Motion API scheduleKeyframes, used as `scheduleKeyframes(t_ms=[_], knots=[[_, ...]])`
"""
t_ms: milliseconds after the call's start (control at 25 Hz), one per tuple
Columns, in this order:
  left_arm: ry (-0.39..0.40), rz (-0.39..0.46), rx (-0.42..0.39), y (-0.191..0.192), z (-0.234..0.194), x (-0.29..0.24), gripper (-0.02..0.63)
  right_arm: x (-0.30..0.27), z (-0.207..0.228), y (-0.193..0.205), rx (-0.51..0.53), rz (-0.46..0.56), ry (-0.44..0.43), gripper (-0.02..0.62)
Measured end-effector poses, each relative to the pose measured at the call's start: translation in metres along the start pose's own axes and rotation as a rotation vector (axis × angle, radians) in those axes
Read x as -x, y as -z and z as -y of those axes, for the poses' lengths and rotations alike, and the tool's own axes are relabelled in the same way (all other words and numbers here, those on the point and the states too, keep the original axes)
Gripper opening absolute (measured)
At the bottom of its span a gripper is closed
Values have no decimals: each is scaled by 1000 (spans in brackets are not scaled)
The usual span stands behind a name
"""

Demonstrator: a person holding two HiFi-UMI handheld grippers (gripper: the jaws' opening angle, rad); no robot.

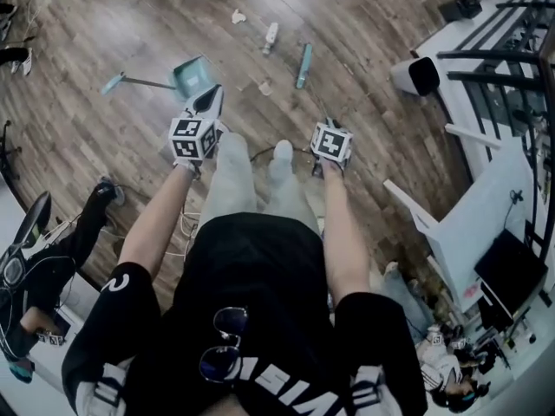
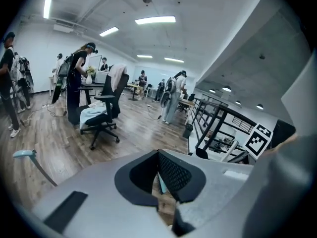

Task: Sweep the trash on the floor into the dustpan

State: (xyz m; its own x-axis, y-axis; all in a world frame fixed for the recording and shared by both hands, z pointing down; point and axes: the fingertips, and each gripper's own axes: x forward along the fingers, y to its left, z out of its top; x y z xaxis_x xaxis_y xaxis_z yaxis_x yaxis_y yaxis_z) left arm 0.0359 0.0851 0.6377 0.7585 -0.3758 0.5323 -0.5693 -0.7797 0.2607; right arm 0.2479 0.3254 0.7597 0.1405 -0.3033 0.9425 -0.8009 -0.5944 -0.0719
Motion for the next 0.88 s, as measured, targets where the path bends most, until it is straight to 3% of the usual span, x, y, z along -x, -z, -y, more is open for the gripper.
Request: scheduleKeyframes(t_ms=[120, 280, 320, 440, 480, 680, 880], knots=[[14, -23, 6, 7, -10, -19, -2, -16, -1, 4, -9, -33, 42, 83], [17, -45, 24, 20, -23, -35, -2, -41, -65, 22, -136, -99, -170, 83], [18, -48, 31, 21, -26, -37, -2, -44, -67, 21, -127, -97, -155, 83], [23, -60, 45, 28, -36, -41, -2, -39, -25, 31, 3, -148, 136, 83], [23, -65, 47, 31, -40, -41, -2, -40, -22, 36, 19, -167, 180, 83], [6, -90, 68, 44, -68, -36, -2, -55, -71, 53, -5, -215, 112, 83], [-26, -94, 91, 43, -109, -28, -2, -67, -112, 33, 54, -176, 120, 83]])
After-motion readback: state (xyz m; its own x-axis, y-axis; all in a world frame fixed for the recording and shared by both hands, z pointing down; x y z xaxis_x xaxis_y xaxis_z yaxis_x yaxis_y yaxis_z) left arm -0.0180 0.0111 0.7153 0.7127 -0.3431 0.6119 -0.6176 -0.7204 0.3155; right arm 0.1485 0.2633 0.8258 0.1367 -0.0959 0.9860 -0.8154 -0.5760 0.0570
